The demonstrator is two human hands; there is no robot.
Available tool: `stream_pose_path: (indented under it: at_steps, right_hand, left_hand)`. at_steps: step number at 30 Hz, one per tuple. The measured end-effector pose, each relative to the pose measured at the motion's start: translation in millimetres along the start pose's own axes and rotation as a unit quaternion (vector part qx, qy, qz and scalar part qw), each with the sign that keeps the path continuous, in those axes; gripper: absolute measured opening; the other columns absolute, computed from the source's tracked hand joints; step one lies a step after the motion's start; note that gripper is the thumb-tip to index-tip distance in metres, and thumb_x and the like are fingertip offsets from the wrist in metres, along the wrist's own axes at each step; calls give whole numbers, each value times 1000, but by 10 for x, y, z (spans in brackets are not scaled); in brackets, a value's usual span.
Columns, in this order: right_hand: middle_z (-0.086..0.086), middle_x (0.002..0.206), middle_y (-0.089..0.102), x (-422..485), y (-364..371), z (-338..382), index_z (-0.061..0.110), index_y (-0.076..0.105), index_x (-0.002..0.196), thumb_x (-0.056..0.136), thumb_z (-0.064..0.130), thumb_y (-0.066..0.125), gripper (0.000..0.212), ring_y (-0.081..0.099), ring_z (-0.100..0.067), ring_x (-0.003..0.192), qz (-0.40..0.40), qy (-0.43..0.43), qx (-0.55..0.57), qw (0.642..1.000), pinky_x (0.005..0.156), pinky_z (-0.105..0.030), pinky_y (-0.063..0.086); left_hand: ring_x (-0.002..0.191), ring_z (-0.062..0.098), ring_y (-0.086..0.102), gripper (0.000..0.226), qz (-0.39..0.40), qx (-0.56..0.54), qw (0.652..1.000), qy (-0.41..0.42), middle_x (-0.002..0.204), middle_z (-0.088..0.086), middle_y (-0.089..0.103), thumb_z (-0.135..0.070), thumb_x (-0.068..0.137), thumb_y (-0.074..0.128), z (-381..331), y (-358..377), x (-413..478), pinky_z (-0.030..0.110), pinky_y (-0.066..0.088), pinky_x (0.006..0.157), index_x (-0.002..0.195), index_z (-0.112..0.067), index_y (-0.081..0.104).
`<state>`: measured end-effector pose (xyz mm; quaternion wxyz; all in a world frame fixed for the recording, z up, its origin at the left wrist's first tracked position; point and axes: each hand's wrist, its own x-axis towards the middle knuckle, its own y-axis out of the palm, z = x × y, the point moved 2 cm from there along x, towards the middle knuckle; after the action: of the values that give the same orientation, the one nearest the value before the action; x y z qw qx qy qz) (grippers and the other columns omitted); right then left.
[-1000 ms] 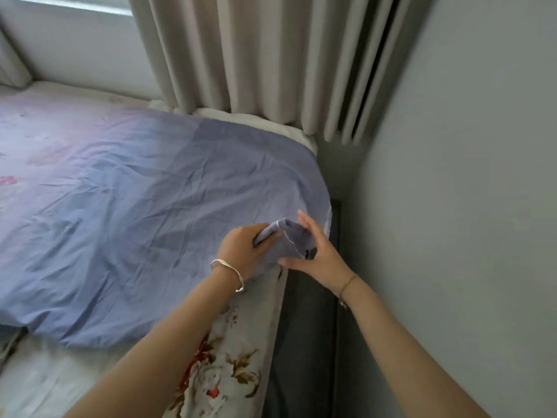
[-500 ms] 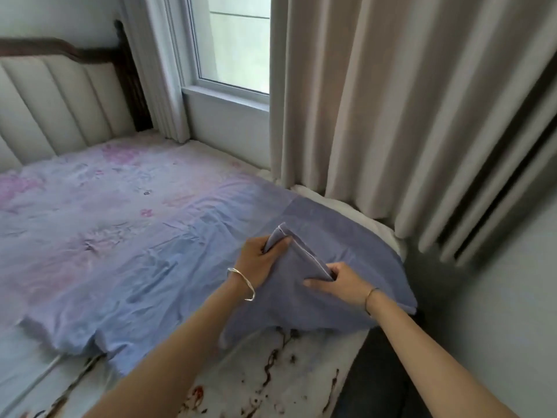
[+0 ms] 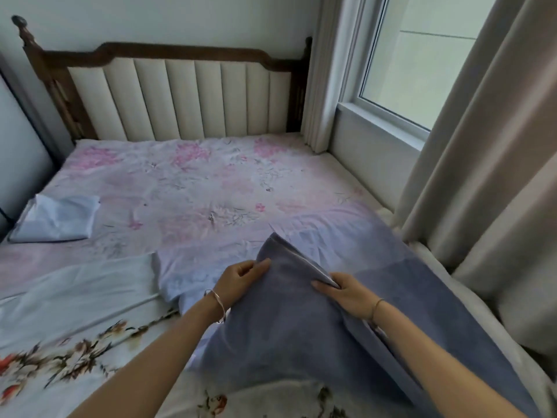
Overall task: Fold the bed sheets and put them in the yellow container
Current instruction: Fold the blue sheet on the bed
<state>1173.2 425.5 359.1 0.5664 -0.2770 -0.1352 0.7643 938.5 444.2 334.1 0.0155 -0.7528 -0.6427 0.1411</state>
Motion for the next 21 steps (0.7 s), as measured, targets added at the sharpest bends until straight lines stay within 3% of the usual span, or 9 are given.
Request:
stream_pose_path:
  at_steps: [4,6,8,10,13,15,17,18,21]
  right_hand:
    - [7,58,60,235,107,176,13,52,63,92,32,58,35,57,-7,56,8,-8,27,1000,58,-19,45]
    - [4,58,60,342,158,241,13,54,62,91,31,60,35,56,-11,57,5,-15,39,999,58,-22,46]
    - [9,53,60,453,185,272,16,55,59,91,30,59,36,57,-7,53,5,-27,38,999,56,-20,46]
    - [10,46,56,552,174,329,16,51,57,92,33,56,39,53,-3,45,12,-30,40,999,50,-16,42]
    - [1,52,49,718,135,452,15,45,59,89,43,56,43,46,-9,46,46,-44,44,997,49,-21,37]
    - [-6,62,51,781,99,538,10,51,64,82,52,56,46,48,-14,55,84,-73,52,992,57,-29,39]
    - [-10,75,59,764,54,678,-3,60,81,75,62,57,65,55,-19,68,123,-109,64,984,67,-34,46]
    - [-11,81,62,744,32,746,-7,61,92,77,61,56,70,57,-19,73,147,-132,63,978,71,-34,49]
    - [-11,88,65,696,50,998,-6,61,105,93,41,50,50,60,-16,77,211,-183,60,958,73,-27,52]
  left_hand:
    - [85,17,70,68,59,6,993,-101,89,-1,74,-68,49,74,484,-269,-171,33,56,80,90,-14,73]
    - [75,8,67,56,78,51,990,-104,80,-6,71,-66,57,74,733,-381,-262,23,51,72,76,-14,68]
    - [49,1,42,52,50,104,989,-95,52,-10,47,-54,76,68,866,-458,-345,18,33,55,54,-15,43]
    - [40,3,25,55,23,123,987,-96,40,-11,29,-56,80,60,928,-486,-383,21,20,49,49,-22,29]
    - [40,1,31,60,1,91,992,-92,41,-13,38,-77,69,47,859,-452,-485,17,25,48,43,-24,39]
    - [50,3,45,49,-19,49,993,-101,52,-13,53,-67,78,47,738,-408,-615,16,34,54,54,-25,57]
    - [58,11,52,53,-12,15,994,-110,64,0,59,-60,84,48,637,-366,-774,18,39,59,73,-10,63]
    - [58,14,50,55,-12,7,994,-113,65,7,55,-60,85,48,559,-328,-904,19,38,58,75,-7,60]
    - [56,19,43,60,-37,-2,993,-114,68,13,48,-68,82,49,379,-341,-1254,23,35,57,77,-9,57]
